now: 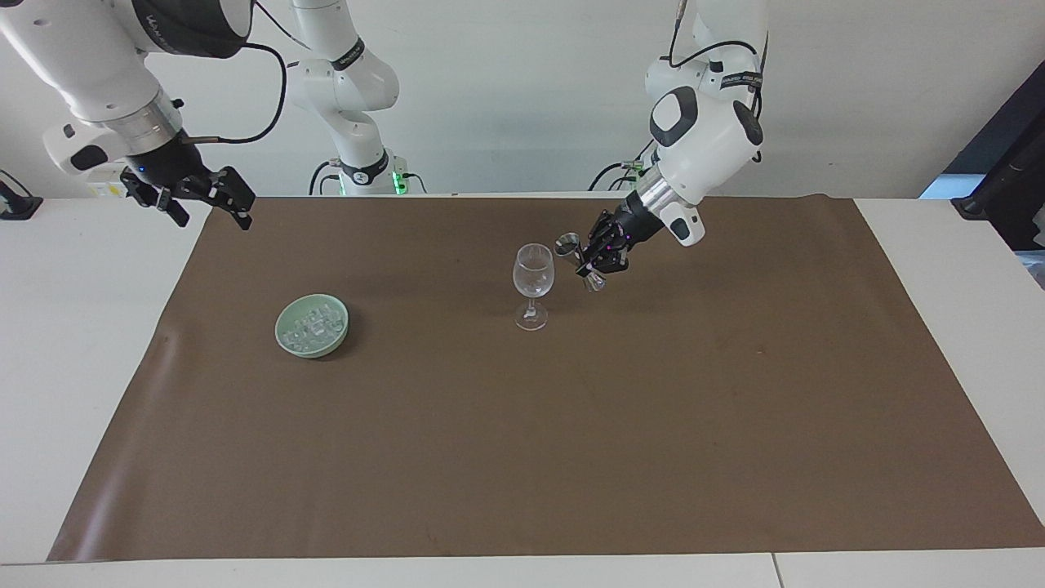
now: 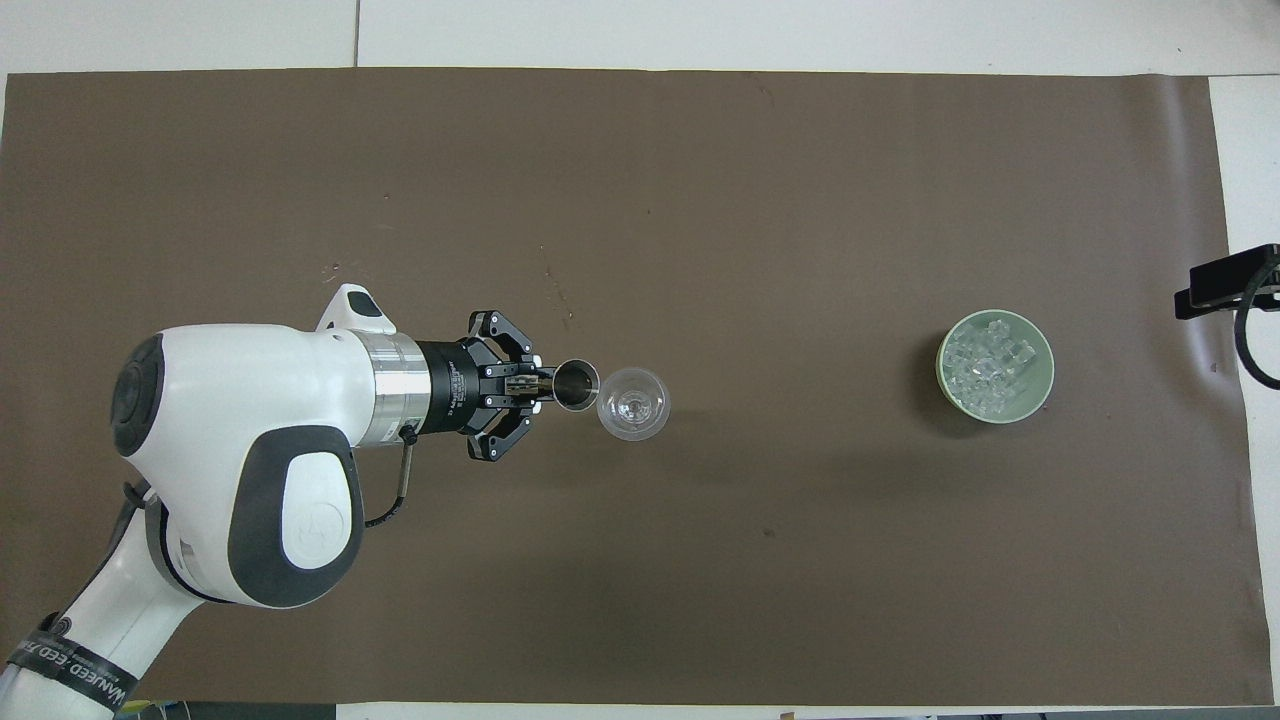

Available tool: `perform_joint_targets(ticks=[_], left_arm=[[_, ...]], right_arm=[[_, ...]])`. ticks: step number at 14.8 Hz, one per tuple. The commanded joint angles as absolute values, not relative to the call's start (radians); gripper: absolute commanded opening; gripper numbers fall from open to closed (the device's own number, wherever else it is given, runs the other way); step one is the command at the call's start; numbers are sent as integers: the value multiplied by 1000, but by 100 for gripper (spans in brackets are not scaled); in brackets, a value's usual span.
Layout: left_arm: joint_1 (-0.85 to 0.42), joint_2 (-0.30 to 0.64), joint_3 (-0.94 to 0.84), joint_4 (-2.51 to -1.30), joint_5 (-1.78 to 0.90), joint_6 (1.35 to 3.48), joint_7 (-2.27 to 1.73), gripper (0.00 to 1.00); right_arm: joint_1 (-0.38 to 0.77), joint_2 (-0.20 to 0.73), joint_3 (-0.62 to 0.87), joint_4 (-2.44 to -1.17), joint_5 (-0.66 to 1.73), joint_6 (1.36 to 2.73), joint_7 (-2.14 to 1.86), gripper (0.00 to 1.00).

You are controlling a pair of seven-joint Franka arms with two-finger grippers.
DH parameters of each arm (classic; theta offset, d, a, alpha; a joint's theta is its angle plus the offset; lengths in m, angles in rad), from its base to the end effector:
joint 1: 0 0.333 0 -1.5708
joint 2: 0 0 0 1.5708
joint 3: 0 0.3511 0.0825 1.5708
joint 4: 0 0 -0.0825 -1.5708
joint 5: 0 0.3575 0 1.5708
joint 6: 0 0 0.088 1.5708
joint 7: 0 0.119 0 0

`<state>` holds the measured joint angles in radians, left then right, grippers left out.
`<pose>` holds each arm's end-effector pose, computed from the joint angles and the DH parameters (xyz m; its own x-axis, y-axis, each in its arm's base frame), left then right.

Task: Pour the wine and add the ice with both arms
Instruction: 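Carry the jigger over the clear glass with the left gripper, then tilt the jigger over the clear glass with the left gripper to pour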

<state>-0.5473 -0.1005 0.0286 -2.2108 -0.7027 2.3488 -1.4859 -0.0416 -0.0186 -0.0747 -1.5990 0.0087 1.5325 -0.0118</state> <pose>0.4378 -0.2666 0.4876 0.1733 0.8191 -0.5468 0.9835 -0.1152 0.1391 0.5130 -0.0593 0.6415 0.9935 -0.1038 -0.0478 -0.1044 -0.9945 -0.0107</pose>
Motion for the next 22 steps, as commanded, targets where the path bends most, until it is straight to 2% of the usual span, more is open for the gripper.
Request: perform_joint_targets(ticks=[1,12,22], left_arm=[[-577,-88,20,-2177,-582,2364,-1581,0],[-629,-60,-11,-2099,-132,2339,-1860,0],[-657,-58,-77,-2043,213,2214,-2028,0]], right_arm=[[-46,-37,-74,-1617,18,1526,-32,100],[-46,-37,-74,-1617,18,1526,-32,100],[-46,-37,-74,-1617,18,1526,-32,100]])
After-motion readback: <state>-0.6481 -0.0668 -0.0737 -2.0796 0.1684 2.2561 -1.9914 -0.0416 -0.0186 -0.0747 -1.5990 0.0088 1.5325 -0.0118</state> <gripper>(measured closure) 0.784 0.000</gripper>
